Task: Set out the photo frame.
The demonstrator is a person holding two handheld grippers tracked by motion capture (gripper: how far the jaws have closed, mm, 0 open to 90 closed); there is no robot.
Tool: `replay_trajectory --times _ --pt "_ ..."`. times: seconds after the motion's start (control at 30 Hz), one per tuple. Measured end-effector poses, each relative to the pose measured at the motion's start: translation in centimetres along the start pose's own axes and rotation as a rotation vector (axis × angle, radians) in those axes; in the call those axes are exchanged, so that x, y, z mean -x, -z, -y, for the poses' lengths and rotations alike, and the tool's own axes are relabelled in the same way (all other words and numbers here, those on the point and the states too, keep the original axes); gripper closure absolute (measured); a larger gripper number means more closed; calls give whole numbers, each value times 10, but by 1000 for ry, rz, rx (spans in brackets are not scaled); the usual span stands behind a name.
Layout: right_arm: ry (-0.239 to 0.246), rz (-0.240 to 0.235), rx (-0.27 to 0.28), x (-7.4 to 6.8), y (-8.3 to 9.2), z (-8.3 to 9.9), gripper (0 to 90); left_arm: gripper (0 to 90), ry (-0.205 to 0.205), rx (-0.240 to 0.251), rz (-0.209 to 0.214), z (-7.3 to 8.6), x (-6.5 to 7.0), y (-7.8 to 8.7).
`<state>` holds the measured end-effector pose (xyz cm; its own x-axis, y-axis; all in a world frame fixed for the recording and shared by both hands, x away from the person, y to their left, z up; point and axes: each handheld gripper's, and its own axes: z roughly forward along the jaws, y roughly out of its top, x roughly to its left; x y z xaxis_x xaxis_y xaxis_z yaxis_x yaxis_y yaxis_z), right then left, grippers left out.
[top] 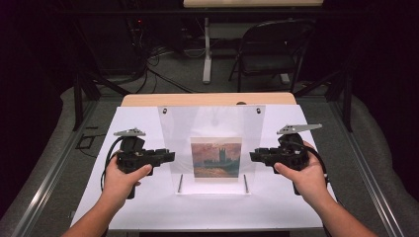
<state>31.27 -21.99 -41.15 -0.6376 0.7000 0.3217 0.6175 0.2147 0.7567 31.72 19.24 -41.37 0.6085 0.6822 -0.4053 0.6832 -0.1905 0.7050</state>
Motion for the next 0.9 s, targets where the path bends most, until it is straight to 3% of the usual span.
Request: replay_trajectory --times 0.2,0.37,0.6,0.77,0.9 --pt "-3 0 -7 0 0 0 653 611 -7 2 -17 0 0 1" --pt "-2 -10 4 -1 -1 0 522 512 -13 5 -36 2 0 2" --pt "13 24 23 2 1 3 380 402 -76 16 -101 5 5 9" --pt "19 51 37 6 7 7 352 366 -109 6 -131 9 7 14" --pt "38 81 39 7 12 11 352 365 -111 -1 -153 15 6 18"
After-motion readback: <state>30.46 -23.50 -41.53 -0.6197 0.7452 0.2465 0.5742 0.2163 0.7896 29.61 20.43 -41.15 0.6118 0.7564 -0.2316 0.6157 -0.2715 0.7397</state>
